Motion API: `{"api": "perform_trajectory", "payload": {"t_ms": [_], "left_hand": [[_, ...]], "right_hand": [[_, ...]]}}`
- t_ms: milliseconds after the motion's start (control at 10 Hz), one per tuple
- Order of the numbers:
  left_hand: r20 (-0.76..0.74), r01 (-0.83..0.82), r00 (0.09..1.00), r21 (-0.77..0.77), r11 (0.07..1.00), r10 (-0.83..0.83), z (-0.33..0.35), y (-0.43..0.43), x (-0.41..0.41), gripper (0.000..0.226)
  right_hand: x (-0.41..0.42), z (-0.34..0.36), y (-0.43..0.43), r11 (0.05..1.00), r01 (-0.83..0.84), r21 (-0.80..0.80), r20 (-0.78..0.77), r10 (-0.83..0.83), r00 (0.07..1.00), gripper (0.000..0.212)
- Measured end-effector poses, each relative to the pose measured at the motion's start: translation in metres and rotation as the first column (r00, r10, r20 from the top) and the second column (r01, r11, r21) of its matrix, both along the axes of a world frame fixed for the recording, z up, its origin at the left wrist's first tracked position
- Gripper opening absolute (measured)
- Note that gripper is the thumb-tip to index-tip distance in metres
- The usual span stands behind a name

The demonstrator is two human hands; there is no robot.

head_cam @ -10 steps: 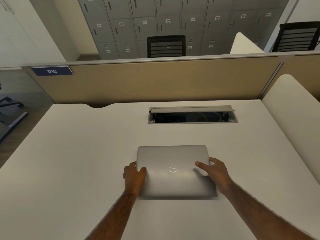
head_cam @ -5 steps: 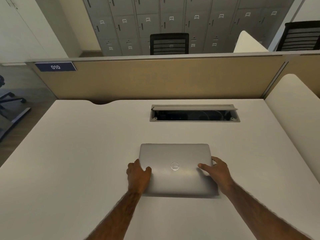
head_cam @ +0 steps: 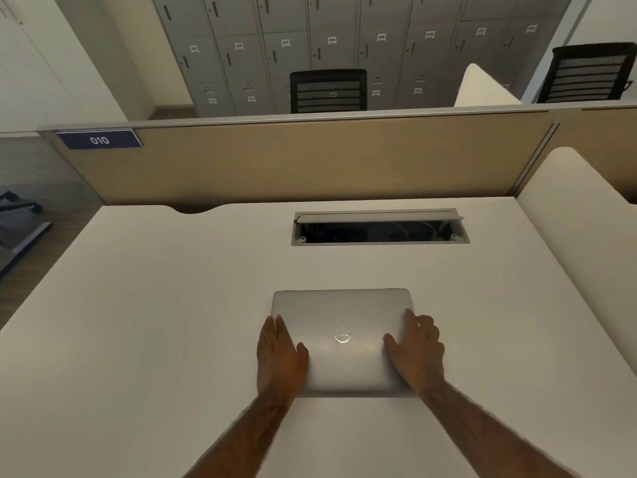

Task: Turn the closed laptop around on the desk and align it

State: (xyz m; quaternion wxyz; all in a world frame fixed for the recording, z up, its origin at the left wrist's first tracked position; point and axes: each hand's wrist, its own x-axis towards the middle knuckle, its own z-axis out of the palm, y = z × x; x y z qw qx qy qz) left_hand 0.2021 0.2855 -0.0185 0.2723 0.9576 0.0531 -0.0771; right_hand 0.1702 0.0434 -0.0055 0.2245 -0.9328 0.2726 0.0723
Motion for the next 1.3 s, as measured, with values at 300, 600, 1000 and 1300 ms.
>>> {"api": "perform_trajectory", "payload": {"t_ms": [300, 600, 1000, 1300], "left_hand": [[0.069, 0.386, 0.909, 0.236, 0.892, -0.412, -0.020, -0.009, -0.002, 0.070], [0.064, 0.387, 0.905, 0.291, 0.875, -0.421, -0.034, -0.008, -0.004, 0.073], [0.074, 0.365, 0.914, 0.280, 0.888, -0.399, -0.035, -0.010, -0.005, 0.072], [0.134, 0.320, 0.919, 0.295, 0.900, -0.370, -0.010, -0.017, 0.014, 0.075]], "right_hand": [[0.003, -0.023, 0.037, 0.883, -0.432, -0.181, -0.095, 0.422, 0.902, 0.080], [-0.009, -0.022, 0.041, 0.877, -0.421, -0.234, -0.029, 0.426, 0.904, 0.092], [-0.008, -0.033, 0.040, 0.878, -0.412, -0.245, -0.014, 0.421, 0.907, 0.092], [0.003, -0.005, 0.022, 0.857, -0.387, -0.339, 0.089, 0.439, 0.894, 0.080]]}}
